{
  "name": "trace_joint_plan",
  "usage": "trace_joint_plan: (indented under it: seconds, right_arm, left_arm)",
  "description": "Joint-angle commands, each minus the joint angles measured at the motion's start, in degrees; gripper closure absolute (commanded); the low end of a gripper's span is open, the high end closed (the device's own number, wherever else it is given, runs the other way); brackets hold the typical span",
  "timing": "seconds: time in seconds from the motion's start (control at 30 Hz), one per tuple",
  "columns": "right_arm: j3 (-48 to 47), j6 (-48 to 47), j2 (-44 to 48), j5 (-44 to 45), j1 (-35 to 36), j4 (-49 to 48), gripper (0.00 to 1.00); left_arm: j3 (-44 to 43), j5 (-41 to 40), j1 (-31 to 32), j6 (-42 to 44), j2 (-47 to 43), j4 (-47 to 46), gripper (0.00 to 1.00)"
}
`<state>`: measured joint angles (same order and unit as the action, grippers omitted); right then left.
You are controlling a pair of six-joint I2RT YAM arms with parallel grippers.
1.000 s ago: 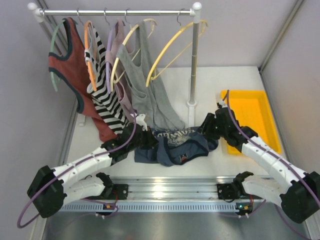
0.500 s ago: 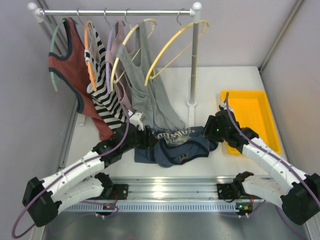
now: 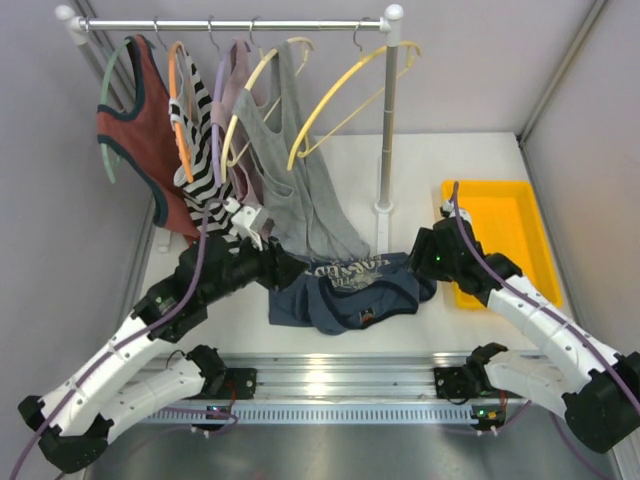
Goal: Place the tank top on the hanger
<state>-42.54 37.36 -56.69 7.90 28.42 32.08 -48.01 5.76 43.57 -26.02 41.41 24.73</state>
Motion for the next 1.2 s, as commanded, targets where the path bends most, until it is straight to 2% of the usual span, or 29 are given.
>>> trace_joint_plan:
  seconds: [0.0,0.1,0.23,0.33,0.4,0.47,0.57,0.8,0.93,1.17]
  right_arm:
    - [-3.25,-1.85,1.84,0.71,-0.21,0.27,0.43]
    - [-3.16,-2.47,2.19,0.19,-0.21,0.18,0.43]
    - [-2.90,-3.17,2.54,-1.31,-0.21,0.09,0.43]
    - [-3.16,-3.53,2.90,-2.01,-0.21,0.53,0.43]
    - [-3.33,-3.79,3.33,-2.54,-0.21,1.23,0.43]
    - [-3.34,-4.23,3.86,-2.71,-0.21,1.67,0.43]
    - [-3.07,-4.49,5.18,-3.06,-0.21,2.29,0.43]
    - [-2.28,-4.84,7.46,-4.56,-0.21,2.82,0.42]
    - [-1.93,-4.93,7.99,-4.83,-0.21,3.17,0.41]
    - [-1.05,-4.93,7.91,-5.70,-0.21,2.20,0.41]
  left_arm:
    - [-9.89,2.59,-0.24,3.25,-0.72,-3.27,0.46]
    - [-17.19,-0.65,-0.24,6.06,1.82,-6.70,0.45]
    - [-27.80,-8.02,-0.24,14.03,7.80,-14.51,0.43]
    - [-34.77,-14.53,-0.24,20.64,14.91,-17.95,0.41]
    - [-38.89,-15.16,-0.85,23.63,21.41,-18.23,0.41]
    - [-44.96,-13.24,-2.43,24.35,27.63,-17.53,0.41]
    - [-51.29,-6.22,-7.00,22.42,34.06,-17.00,0.41]
    - [-62.63,6.35,-13.59,24.61,43.40,-12.35,0.40]
    - [-67.03,12.59,-15.44,25.49,47.61,-7.60,0.40]
    - [-69.06,17.08,-16.24,31.11,50.61,-2.32,0.40]
